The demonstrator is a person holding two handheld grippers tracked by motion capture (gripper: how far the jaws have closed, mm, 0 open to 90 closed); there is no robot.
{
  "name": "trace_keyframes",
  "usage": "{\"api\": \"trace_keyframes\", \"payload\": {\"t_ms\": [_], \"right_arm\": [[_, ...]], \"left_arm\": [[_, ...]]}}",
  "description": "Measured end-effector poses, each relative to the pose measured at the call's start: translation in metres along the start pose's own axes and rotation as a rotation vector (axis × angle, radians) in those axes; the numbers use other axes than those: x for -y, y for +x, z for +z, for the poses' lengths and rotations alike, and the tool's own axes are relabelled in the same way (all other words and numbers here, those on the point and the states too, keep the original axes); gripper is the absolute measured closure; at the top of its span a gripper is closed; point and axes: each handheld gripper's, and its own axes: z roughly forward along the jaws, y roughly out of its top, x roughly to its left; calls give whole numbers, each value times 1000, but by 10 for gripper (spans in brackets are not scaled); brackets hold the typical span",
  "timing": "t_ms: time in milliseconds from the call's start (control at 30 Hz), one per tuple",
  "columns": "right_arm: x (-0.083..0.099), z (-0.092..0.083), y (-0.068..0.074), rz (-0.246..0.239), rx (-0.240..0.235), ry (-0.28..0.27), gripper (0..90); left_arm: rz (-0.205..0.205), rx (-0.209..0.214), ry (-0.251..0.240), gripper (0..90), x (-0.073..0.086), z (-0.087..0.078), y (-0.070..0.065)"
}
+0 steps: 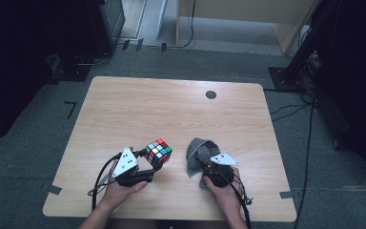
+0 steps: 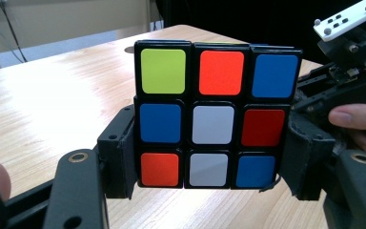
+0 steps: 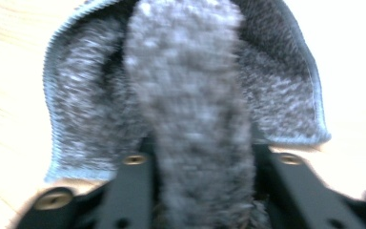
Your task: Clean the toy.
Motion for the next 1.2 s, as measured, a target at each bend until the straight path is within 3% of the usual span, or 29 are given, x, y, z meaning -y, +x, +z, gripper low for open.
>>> {"api": "trace_keyframes", "payload": {"t_ms": [133,233,367,467,600,667,767,833,1033,1100,1200], "right_arm": [[0,-2,-9,72,-69,0,771],[-2,-8,-9,75,-91,-26,778],[-17,-31,6,29,-128,-159,772],[-31,-51,20,7,-216,-259,766],[-45,-73,42,-46,-324,-345,761],[-48,-78,51,-58,-371,-351,759],[-48,-77,59,-76,-433,-307,753],[-47,-75,60,-93,-432,-296,749],[-46,-69,42,-16,-370,-248,746],[-47,-71,47,-49,-343,-248,743],[-49,-76,61,-102,-401,-261,735]], "left_arm": [[4,10,8,344,1,2,-2],[9,13,14,344,1,3,-3],[27,11,33,344,2,6,-6],[54,10,57,344,2,11,-12],[125,37,74,343,4,16,-25],[157,58,70,343,3,17,-32],[181,80,55,344,2,17,-39],[203,69,59,344,2,16,-42],[212,73,57,344,1,14,-42],[208,72,63,345,2,16,-42],[212,71,73,344,3,18,-43]]}}
